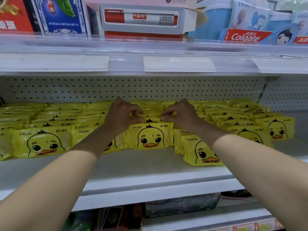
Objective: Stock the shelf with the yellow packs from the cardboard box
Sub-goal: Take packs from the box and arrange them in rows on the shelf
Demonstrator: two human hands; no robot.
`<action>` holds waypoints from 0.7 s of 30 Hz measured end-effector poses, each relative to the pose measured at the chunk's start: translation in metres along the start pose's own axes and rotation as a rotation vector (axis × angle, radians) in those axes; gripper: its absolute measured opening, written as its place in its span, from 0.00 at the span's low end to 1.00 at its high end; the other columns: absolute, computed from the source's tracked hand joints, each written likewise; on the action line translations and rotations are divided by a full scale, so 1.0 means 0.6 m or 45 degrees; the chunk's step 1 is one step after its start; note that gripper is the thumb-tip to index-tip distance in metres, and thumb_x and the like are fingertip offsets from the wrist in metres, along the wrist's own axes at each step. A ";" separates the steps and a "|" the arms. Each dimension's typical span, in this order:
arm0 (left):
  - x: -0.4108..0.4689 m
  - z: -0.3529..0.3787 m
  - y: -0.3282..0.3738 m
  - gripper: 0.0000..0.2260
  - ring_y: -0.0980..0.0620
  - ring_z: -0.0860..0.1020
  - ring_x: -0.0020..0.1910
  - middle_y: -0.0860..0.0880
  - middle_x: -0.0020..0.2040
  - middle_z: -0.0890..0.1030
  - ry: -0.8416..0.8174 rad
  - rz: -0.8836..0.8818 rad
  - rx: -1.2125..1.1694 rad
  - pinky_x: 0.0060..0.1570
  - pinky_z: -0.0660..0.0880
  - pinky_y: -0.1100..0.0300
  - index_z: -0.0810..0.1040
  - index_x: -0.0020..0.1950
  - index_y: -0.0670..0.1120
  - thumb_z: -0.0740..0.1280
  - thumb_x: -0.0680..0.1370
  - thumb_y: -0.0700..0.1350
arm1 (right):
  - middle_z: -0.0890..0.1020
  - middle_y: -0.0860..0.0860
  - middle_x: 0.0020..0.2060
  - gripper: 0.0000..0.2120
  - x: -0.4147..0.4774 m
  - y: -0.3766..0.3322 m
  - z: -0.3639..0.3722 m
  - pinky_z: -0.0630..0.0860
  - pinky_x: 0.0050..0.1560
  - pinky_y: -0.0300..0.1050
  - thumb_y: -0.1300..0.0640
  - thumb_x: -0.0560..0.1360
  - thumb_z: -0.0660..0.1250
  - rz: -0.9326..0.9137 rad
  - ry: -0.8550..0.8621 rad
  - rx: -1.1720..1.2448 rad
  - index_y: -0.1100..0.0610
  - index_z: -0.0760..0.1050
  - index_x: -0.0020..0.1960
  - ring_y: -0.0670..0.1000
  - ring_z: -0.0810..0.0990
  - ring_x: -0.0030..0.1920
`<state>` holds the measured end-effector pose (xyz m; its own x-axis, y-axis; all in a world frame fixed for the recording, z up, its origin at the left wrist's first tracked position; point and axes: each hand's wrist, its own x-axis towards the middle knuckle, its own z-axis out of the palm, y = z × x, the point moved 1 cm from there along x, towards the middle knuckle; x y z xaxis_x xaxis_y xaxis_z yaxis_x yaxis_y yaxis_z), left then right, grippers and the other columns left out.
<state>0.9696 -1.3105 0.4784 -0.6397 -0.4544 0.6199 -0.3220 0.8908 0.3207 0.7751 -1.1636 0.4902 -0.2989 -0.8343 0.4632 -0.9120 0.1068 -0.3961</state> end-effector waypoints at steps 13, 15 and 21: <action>0.010 0.023 -0.011 0.06 0.51 0.71 0.50 0.61 0.34 0.76 -0.046 0.133 0.134 0.54 0.65 0.53 0.86 0.43 0.55 0.76 0.69 0.54 | 0.78 0.45 0.38 0.08 0.027 -0.006 0.029 0.71 0.56 0.49 0.46 0.70 0.76 -0.018 -0.070 -0.108 0.46 0.86 0.47 0.51 0.69 0.56; 0.013 0.024 -0.012 0.07 0.51 0.70 0.51 0.60 0.34 0.74 -0.114 0.171 0.222 0.56 0.61 0.56 0.86 0.44 0.54 0.74 0.71 0.54 | 0.80 0.48 0.40 0.08 0.029 -0.008 0.032 0.71 0.55 0.50 0.46 0.72 0.75 -0.064 -0.082 -0.155 0.48 0.86 0.47 0.53 0.70 0.55; 0.027 0.014 -0.039 0.10 0.50 0.73 0.48 0.54 0.36 0.80 -0.079 0.039 0.042 0.55 0.69 0.51 0.85 0.44 0.57 0.71 0.71 0.61 | 0.81 0.45 0.41 0.08 0.043 0.005 0.025 0.70 0.56 0.51 0.47 0.72 0.74 -0.029 -0.106 -0.036 0.48 0.85 0.50 0.53 0.69 0.56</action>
<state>0.9609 -1.3388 0.4746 -0.6911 -0.4267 0.5833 -0.3240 0.9044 0.2777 0.7689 -1.1930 0.4891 -0.2544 -0.8787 0.4039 -0.9263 0.1014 -0.3630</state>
